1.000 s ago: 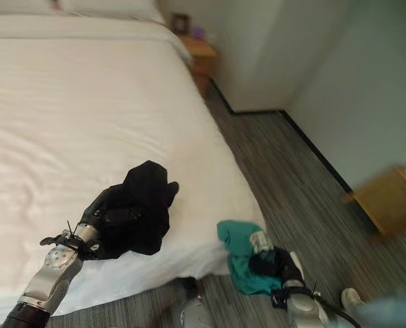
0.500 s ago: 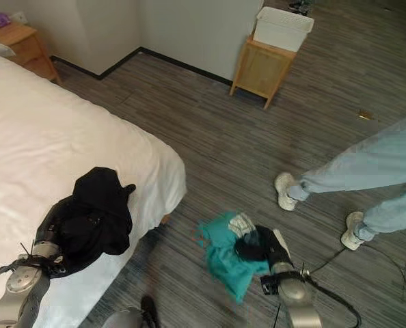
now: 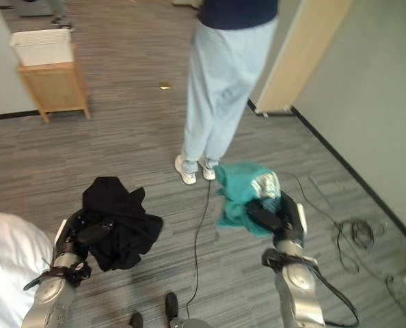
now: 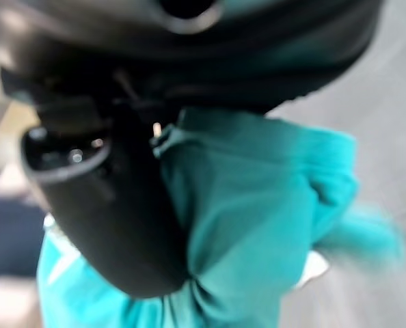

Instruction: Pick up bed clothes into laundry basket.

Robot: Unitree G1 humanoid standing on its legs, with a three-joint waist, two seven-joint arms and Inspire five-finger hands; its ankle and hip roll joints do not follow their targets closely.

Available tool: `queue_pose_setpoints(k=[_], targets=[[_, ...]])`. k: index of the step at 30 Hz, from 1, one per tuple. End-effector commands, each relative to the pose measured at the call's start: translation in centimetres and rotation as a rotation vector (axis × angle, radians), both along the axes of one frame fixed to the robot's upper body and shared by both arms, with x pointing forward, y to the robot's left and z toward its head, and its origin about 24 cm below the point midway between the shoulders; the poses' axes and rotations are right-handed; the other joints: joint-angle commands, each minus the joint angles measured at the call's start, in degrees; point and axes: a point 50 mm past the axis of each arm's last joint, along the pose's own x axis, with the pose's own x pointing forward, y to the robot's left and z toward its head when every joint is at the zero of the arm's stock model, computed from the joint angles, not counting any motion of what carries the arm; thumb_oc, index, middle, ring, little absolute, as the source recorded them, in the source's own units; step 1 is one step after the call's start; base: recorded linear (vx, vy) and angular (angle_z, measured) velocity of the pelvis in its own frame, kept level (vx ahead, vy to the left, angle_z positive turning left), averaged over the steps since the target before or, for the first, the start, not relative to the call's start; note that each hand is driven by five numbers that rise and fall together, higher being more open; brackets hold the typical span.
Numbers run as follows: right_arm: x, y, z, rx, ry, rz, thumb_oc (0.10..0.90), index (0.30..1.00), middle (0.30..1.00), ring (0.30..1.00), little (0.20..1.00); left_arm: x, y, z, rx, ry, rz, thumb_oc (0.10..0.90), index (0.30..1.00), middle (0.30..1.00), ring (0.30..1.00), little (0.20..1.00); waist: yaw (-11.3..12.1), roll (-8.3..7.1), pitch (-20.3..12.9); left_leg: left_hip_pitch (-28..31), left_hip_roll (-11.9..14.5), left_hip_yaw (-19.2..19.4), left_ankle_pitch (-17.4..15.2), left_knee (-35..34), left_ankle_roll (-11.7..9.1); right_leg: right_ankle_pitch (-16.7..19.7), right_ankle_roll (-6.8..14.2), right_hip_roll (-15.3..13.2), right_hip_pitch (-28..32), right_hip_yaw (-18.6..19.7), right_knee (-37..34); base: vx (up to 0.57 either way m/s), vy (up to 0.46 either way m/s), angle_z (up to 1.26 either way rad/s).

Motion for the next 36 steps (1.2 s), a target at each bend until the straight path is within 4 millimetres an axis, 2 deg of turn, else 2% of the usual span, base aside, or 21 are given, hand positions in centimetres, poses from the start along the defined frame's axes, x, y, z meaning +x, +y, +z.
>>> queue_pose_setpoints(k=[1,4,5,7,8,12,13,16,17,19,22,26,27,31,32,33,34,35,36], targets=[[3.3,2.6,5.0,0.010,-0.304,0.128,0.400,0.300,0.300,0.300,0.300,1.1,2.4,5.1,0.093,-0.269,0.080,0.400,0.300,0.300,0.300,0.300,2.3,1.95,-2.2,3.2,0.2,-0.5,2.4,-7.8,-0.2,-9.3,5.9,-2.7,4.7,1.0,0.8,-0.05,-0.079,0.01],[3.6,2.8,5.3,-0.037,-0.291,0.180,0.400,0.300,0.300,0.300,0.300,0.7,2.8,4.8,0.099,-0.253,0.102,0.400,0.300,0.300,0.300,0.300,2.7,2.16,-2.4,3.3,0.0,-1.2,3.2,-8.3,-0.3,-9.4,5.5,-2.3,4.9,1.2,0.7,-0.04,-0.035,0.02],[0.6,-0.1,1.9,0.166,-0.231,-0.091,0.400,0.300,0.300,0.300,0.300,0.9,4.2,5.9,0.205,-0.251,0.125,0.400,0.300,0.300,0.300,0.300,6.3,2.74,-1.4,1.2,1.6,-5.8,5.9,-6.9,-2.0,-15.4,4.0,-2.8,9.7,-5.6,3.4,-0.03,0.037,0.11],[2.8,1.1,4.1,0.137,-0.299,0.001,0.400,0.300,0.300,0.300,0.300,1.2,4.9,7.5,0.229,-0.309,0.156,0.400,0.300,0.300,0.300,0.300,6.8,3.03,-2.4,2.2,1.0,-6.4,6.0,-8.3,-1.5,-15.3,4.3,-3.2,9.8,-4.8,3.2,-0.02,0.089,0.24],[2.9,1.1,4.1,0.137,-0.300,0.002,0.400,0.300,0.300,0.300,0.300,1.2,4.9,7.5,0.229,-0.310,0.157,0.400,0.300,0.300,0.300,0.300,6.8,3.03,-2.3,2.2,1.0,-6.4,6.0,-8.3,-1.5,-15.3,4.3,-3.2,9.8,-4.7,3.3,-0.01,0.052,0.12],[6.4,2.8,8.3,0.086,-0.416,0.163,0.400,0.300,0.300,0.300,0.300,3.3,4.7,11.7,0.295,-0.468,0.124,0.400,0.300,0.300,0.300,0.300,8.3,2.67,-3.2,2.6,0.3,-7.1,5.9,-8.2,-1.1,-15.4,4.5,-3.8,10.5,-5.0,3.6,-0.01,0.033,0.06],[7.2,4.0,10.2,0.053,-0.472,0.238,0.400,0.300,0.300,0.300,0.300,3.6,4.8,13.1,0.317,-0.520,0.134,0.400,0.300,0.300,0.300,0.300,8.8,2.51,-3.3,2.6,0.1,-7.3,5.8,-8.1,-1.1,-15.4,4.6,-4.0,10.6,-5.2,3.7,-0.01,0.013,0.13],[9.1,7.8,14.0,0.059,-0.602,0.406,0.400,0.300,0.300,0.300,0.300,3.9,4.3,15.1,0.319,-0.616,0.163,0.400,0.300,0.300,0.300,0.300,10.8,1.83,-3.8,2.3,-0.7,-8.5,5.8,-7.7,-0.9,-15.3,4.6,-4.1,11.0,-5.9,3.3,-0.01,0.000,0.16],[9.1,7.9,14.0,0.059,-0.602,0.408,0.400,0.300,0.300,0.300,0.300,3.8,4.3,15.1,0.319,-0.616,0.164,0.400,0.300,0.300,0.300,0.300,10.7,1.83,-3.8,2.3,-0.7,-8.5,5.8,-7.7,-0.9,-15.4,4.6,-4.2,11.0,-6.0,3.3,0.00,-0.005,0.25],[9.3,9.1,14.4,0.082,-0.618,0.455,0.400,0.300,0.300,0.300,0.300,3.2,4.7,15.0,0.335,-0.608,0.190,0.400,0.300,0.300,0.300,0.300,11.7,1.61,-4.1,2.1,-1.0,-8.8,5.5,-7.3,-0.8,-15.3,4.6,-4.3,11.5,-6.4,2.8,0.03,-0.005,0.25],[9.0,10.0,14.3,0.069,-0.614,0.481,0.400,0.300,0.300,0.300,0.300,1.7,5.5,13.7,0.362,-0.553,0.239,0.400,0.300,0.300,0.300,0.300,13.3,1.36,-3.9,1.7,-1.4,-9.4,5.0,-6.2,-0.6,-15.4,4.6,-4.7,11.8,-6.7,2.7,0.03,0.001,0.21],[8.2,9.2,12.9,0.021,-0.563,0.434,0.400,0.300,0.300,0.300,0.300,0.4,6.1,10.7,0.313,-0.426,0.256,0.400,0.300,0.300,0.300,0.300,13.5,1.27,-3.4,1.3,-1.6,-9.9,4.3,-5.2,-0.4,-15.2,4.7,-4.9,12.0,-6.7,2.3,0.06,0.018,0.21],[7.6,8.1,11.9,0.009,-0.530,0.382,0.400,0.300,0.300,0.300,0.300,0.2,6.0,9.9,0.302,-0.391,0.249,0.400,0.300,0.300,0.300,0.300,13.2,1.17,-3.0,0.8,-1.8,-9.6,3.7,-4.2,-0.3,-15.3,4.8,-5.2,12.0,-6.8,2.3,0.08,0.037,0.06],[6.7,6.9,11.1,-0.014,-0.508,0.323,0.400,0.300,0.300,0.300,0.300,0.4,5.8,9.9,0.271,-0.405,0.239,0.400,0.300,0.300,0.300,0.300,12.2,1.04,-2.5,-0.1,-1.6,-7.6,1.6,-2.3,0.2,-15.9,5.5,-6.4,11.5,-6.2,3.2,0.11,0.061,-0.07],[6.7,7.0,11.1,-0.013,-0.510,0.320,0.400,0.300,0.300,0.300,0.300,0.6,5.7,10.2,0.268,-0.419,0.236,0.400,0.300,0.300,0.300,0.300,12.3,1.08,-2.4,-0.4,-1.4,-6.8,1.0,-1.6,0.4,-16.3,5.8,-6.9,10.9,-5.7,4.4,0.16,0.128,-0.45],[6.6,7.4,11.0,-0.018,-0.514,0.340,0.400,0.300,0.300,0.300,0.300,1.1,5.5,10.9,0.247,-0.461,0.219,0.400,0.300,0.300,0.300,0.300,11.6,1.68,-1.7,0.1,-0.9,-5.1,-0.9,-1.1,1.4,-17.9,6.9,-8.0,7.8,-4.7,12.3,0.23,0.225,-0.65],[6.4,8.0,10.5,-0.039,-0.494,0.361,0.400,0.300,0.300,0.300,0.300,1.8,4.9,11.0,0.190,-0.478,0.196,0.400,0.300,0.300,0.300,0.300,10.2,2.72,-0.2,1.5,-0.8,-4.1,-2.2,-0.8,2.8,-12.7,9.0,-8.8,1.9,-4.0,24.2,0.24,0.264,-0.97],[6.2,8.0,10.3,-0.045,-0.485,0.367,0.400,0.300,0.300,0.300,0.300,2.0,4.7,11.2,0.173,-0.490,0.185,0.400,0.300,0.300,0.300,0.300,9.3,3.37,0.7,2.3,-0.6,-3.8,-2.5,-0.8,3.3,-9.3,9.7,-8.9,-1.7,-3.2,31.2,0.21,0.244,-0.84],[6.0,8.0,9.8,-0.044,-0.471,0.360,0.400,0.300,0.300,0.300,0.300,2.2,4.4,11.4,0.163,-0.503,0.171,0.400,0.300,0.300,0.300,0.300,8.6,4.14,1.5,3.1,-0.3,-3.5,-2.9,-0.6,3.7,-7.8,9.4,-9.1,-4.9,-3.0,36.3,0.29,0.165,-0.72]])
